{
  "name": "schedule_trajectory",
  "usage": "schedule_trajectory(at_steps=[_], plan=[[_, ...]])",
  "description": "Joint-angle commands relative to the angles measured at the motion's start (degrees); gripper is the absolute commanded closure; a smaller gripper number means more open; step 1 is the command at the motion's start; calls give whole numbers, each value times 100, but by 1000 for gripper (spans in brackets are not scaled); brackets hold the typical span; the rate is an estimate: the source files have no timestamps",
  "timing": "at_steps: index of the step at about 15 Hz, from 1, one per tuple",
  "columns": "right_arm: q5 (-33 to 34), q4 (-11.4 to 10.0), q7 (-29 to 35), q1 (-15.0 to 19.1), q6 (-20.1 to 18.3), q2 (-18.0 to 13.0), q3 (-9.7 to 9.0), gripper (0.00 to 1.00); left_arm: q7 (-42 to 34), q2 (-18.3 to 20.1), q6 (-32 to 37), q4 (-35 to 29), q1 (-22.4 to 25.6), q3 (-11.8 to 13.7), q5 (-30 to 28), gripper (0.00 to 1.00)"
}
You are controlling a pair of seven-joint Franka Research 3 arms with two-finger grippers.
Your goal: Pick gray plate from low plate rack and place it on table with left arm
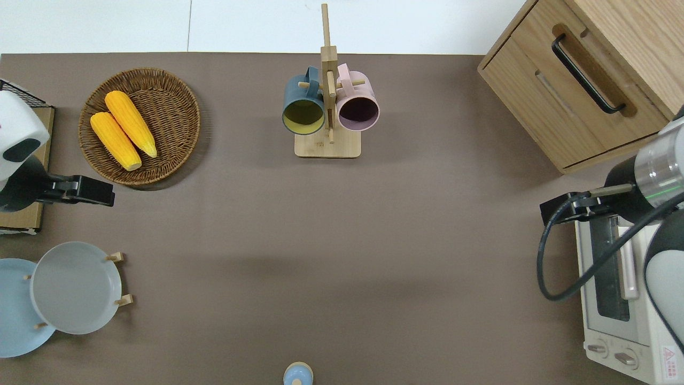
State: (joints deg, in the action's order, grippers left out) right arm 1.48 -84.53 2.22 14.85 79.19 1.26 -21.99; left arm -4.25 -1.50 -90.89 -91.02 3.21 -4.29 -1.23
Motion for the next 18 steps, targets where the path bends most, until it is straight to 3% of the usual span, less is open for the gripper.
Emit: schedule_trajectory(at_steps=[1,13,18], plan=[[37,41,68,132,-62,-20,-113,17,-49,-61,133,49,-4,51,-18,9],[37,41,68,132,-62,-12,-113,17,4,26,414,-214,5,52,-26,7],[37,33,68,132,-62,-20,-121,17,-23,605,125,-1118,13,69,-70,9]])
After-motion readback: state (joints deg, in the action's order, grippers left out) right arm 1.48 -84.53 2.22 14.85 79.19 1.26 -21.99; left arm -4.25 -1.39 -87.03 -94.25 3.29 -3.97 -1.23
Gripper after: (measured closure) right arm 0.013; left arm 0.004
